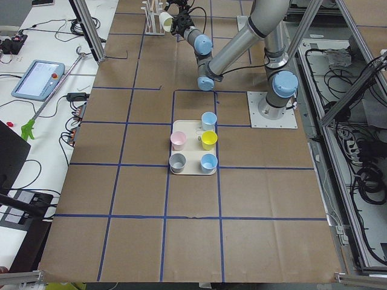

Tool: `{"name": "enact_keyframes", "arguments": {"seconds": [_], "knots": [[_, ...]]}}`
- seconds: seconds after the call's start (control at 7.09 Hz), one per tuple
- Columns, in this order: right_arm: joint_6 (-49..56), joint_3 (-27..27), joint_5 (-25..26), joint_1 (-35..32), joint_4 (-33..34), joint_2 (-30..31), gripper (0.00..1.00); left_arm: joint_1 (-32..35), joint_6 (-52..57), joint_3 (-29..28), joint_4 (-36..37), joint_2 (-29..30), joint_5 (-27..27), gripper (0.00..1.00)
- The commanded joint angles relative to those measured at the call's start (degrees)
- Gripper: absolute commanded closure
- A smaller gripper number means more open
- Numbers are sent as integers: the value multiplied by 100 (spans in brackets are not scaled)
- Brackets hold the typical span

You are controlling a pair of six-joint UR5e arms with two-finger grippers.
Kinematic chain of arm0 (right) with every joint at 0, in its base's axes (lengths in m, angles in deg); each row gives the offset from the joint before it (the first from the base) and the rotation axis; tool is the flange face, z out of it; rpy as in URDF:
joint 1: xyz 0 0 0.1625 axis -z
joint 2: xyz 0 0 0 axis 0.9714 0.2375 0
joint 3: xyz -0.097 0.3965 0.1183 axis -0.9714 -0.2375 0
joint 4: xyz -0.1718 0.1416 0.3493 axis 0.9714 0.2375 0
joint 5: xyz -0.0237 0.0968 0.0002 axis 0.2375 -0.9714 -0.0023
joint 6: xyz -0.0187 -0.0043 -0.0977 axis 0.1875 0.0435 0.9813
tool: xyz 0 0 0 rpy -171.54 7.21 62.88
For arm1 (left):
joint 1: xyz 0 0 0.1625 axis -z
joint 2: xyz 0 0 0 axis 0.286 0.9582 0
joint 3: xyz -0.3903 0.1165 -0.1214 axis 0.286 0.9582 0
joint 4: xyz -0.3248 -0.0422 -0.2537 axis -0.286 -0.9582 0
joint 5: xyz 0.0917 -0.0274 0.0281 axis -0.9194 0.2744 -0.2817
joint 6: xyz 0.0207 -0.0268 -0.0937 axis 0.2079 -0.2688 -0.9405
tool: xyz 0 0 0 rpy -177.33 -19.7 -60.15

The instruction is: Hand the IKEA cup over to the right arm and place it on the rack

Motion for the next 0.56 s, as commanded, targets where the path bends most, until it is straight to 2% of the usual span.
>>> {"name": "enact_keyframes", "arguments": {"seconds": [0.0,0.42], "knots": [[-71,-245,10,-58,4,-272,1,0,0,-6,-9,0,-10,94],[-80,-412,10,-111,4,-448,1,0,0,-32,0,9,-72,94]]}}
